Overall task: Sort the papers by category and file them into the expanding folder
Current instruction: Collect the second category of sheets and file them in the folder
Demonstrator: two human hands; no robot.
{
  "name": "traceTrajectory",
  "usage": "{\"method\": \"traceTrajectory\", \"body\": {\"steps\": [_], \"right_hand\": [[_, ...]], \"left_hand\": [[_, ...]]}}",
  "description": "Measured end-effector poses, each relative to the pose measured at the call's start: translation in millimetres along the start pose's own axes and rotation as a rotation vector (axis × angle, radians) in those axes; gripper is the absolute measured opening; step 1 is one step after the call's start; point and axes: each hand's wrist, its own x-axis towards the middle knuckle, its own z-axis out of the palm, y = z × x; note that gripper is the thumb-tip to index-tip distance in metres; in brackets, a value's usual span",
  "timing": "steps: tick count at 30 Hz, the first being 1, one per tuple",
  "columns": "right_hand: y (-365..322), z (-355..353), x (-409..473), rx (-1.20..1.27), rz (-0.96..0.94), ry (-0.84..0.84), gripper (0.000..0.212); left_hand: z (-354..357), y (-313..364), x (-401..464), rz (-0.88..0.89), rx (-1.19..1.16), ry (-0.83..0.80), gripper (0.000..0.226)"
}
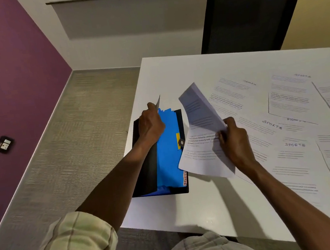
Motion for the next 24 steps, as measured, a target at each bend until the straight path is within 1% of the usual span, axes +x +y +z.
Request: {"method": "traceTrajectory", "body": {"steps": [5, 10, 12, 14, 17, 20, 22, 24], "right_hand": [[3, -13, 4, -0.020, 0.010, 0.016, 0.016], [-9, -33, 5, 0.039, 0.022, 0.144, 0.014], [-19, -39, 6, 0.075, 0.010, 0.198, 0.010], [-30, -39, 10, 0.114, 0.002, 0.226, 0.011], [-48, -29, 17, 0.126, -0.023, 0.202, 0.008], [-60, -13, 18, 0.084, -0.066, 0.103, 0.012], [-59, -7, 16, 0.011, -0.120, 0.057, 0.008], [-52, -11, 15, -0.074, -0.148, 0.056, 0.012]], "left_hand": [[-3, -1, -1, -0.003, -0.016, 0.011, 0.035], [-2, 3, -5, 0.003, -0.020, 0.002, 0.030], [-3, 4, -7, 0.010, -0.014, -0.004, 0.030], [-2, 5, -8, 0.011, -0.014, -0.006, 0.032], [1, 6, -9, 0.015, -0.024, 0.007, 0.028], [3, 8, -11, 0.008, -0.037, 0.010, 0.029], [5, 9, -11, -0.004, -0.046, 0.007, 0.030], [6, 9, -9, -0.012, -0.063, 0.005, 0.031]]}}
